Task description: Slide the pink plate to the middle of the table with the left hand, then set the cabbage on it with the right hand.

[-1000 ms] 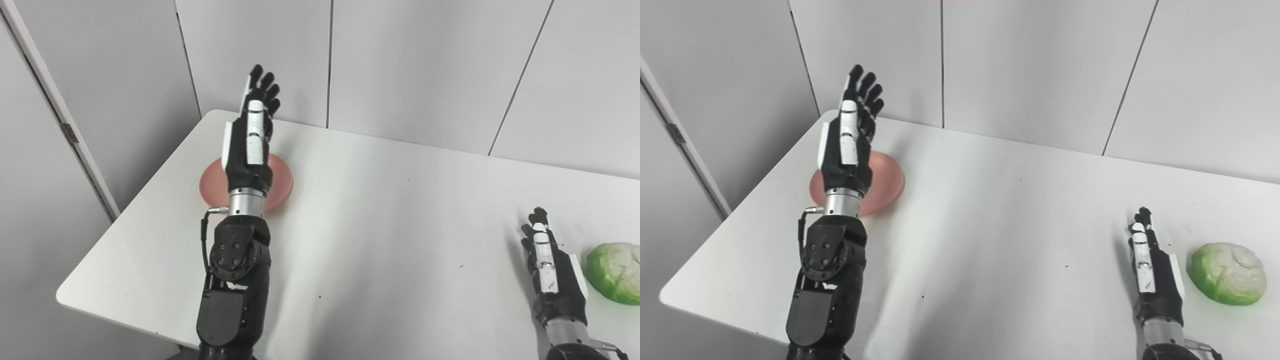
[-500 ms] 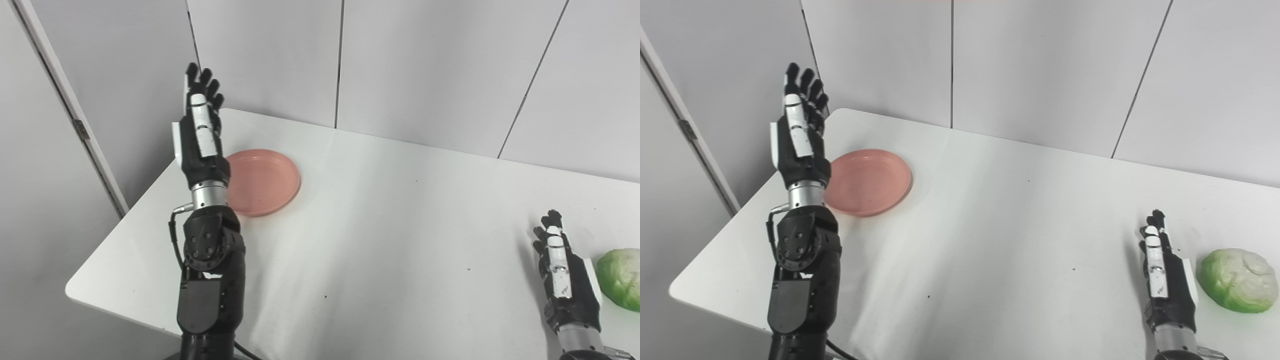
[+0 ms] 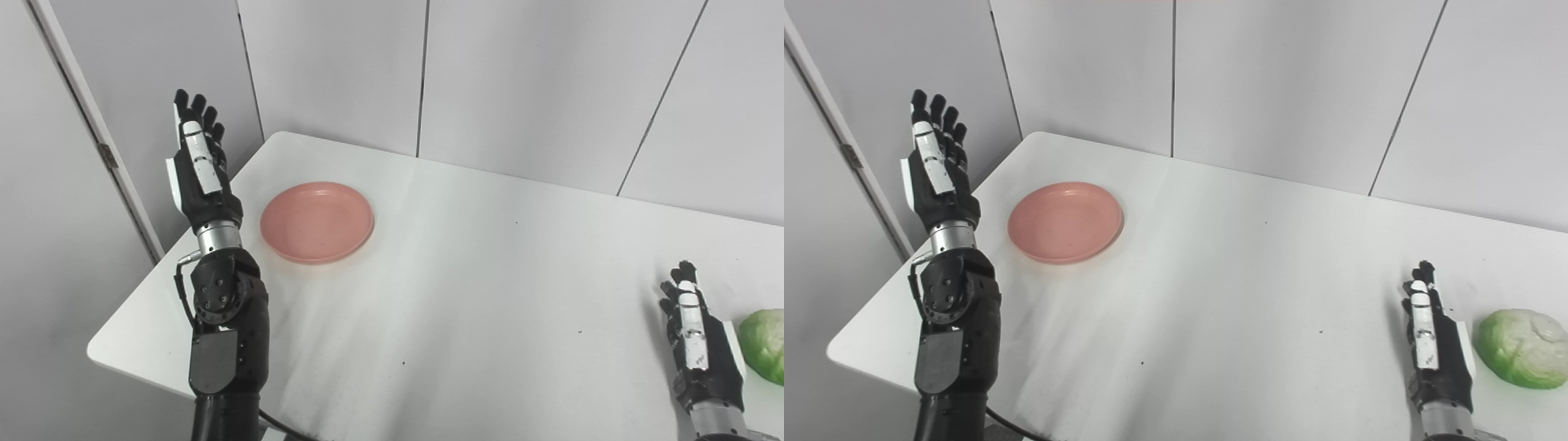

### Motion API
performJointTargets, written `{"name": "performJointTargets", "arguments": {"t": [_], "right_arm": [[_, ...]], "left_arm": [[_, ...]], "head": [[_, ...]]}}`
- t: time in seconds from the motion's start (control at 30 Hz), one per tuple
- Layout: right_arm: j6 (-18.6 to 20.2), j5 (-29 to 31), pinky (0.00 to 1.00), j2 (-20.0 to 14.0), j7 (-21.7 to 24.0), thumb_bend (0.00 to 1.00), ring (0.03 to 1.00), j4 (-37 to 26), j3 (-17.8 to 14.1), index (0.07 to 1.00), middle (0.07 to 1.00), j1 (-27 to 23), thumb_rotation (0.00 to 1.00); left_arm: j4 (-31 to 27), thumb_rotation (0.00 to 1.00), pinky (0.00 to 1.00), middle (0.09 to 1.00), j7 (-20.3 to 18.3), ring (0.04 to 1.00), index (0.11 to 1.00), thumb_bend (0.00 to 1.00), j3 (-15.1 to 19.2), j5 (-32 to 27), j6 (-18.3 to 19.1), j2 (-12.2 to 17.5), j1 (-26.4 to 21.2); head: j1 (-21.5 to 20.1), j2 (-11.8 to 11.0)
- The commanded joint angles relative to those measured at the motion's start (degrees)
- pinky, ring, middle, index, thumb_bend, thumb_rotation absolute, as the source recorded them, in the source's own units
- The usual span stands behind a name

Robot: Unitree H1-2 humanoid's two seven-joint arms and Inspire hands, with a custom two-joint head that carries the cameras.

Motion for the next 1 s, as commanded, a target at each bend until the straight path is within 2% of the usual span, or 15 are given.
{"name": "performJointTargets", "arguments": {"t": [0.0,0.43,0.97], "right_arm": [[-1.6,0.4,1.0,-0.5,0.3,0.14,0.986,-1.4,-0.4,1.0,0.997,-1.5,1.0],[-0.1,0.2,1.0,-0.5,0.1,0.15,0.984,-2.3,-0.1,1.0,0.994,-1.4,1.0],[0.0,0.2,1.0,-0.4,0.1,0.15,0.979,-2.6,-0.1,1.0,0.991,-1.3,1.0]], "left_arm": [[0.2,1.0,0.98,0.976,0.2,0.971,0.976,0.44,0.2,-0.4,-1.7,1.8,-1.9],[4.9,1.0,0.99,0.975,-0.5,0.967,0.976,0.44,1.7,-4.5,-0.7,4.1,-1.6],[11.6,1.0,1.0,0.989,-1.3,0.995,0.981,0.43,1.5,-7.7,-1.2,4.7,-2.8]], "head": [[0.1,0.0],[0.1,0.5],[0.1,1.1]]}}
